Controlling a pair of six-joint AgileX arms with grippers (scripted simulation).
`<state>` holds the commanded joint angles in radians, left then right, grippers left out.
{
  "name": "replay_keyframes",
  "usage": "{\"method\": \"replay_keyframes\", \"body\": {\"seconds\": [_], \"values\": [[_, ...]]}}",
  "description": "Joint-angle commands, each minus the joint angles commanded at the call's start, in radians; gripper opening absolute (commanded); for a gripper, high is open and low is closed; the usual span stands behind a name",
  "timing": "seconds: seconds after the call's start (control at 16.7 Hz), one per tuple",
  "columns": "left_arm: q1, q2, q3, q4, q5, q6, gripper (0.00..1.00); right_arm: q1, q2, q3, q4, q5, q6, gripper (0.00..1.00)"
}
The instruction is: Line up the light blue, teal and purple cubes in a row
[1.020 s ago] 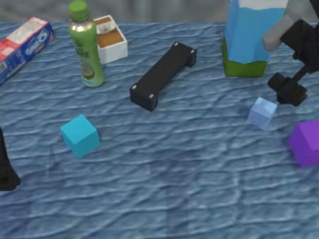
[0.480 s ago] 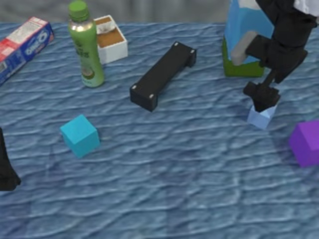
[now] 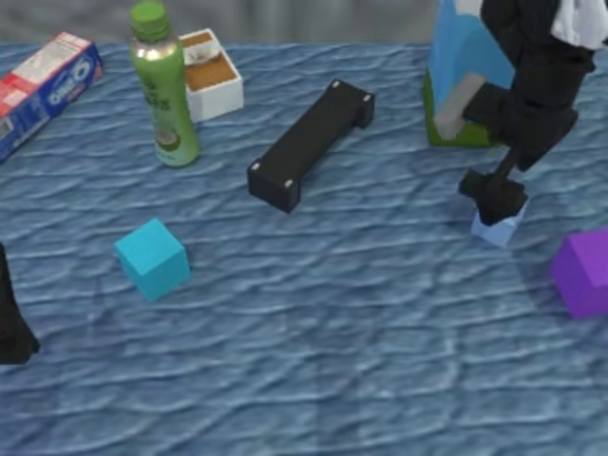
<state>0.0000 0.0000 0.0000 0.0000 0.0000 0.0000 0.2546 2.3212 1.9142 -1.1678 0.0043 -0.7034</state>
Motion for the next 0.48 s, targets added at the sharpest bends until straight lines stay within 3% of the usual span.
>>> {"method": "replay_keyframes", "body": {"seconds": [0.24,0.48], "values": [[0.0,0.0,0.0,0.0,0.0,0.0,1.0,0.001,0.052,-0.109,0.174,0.001,0.003,1.0],[0.0,0.0,0.0,0.0,0.0,0.0,1.0,0.002,0.071,-0.145,0.221,0.001,0.003,1.0]]}}
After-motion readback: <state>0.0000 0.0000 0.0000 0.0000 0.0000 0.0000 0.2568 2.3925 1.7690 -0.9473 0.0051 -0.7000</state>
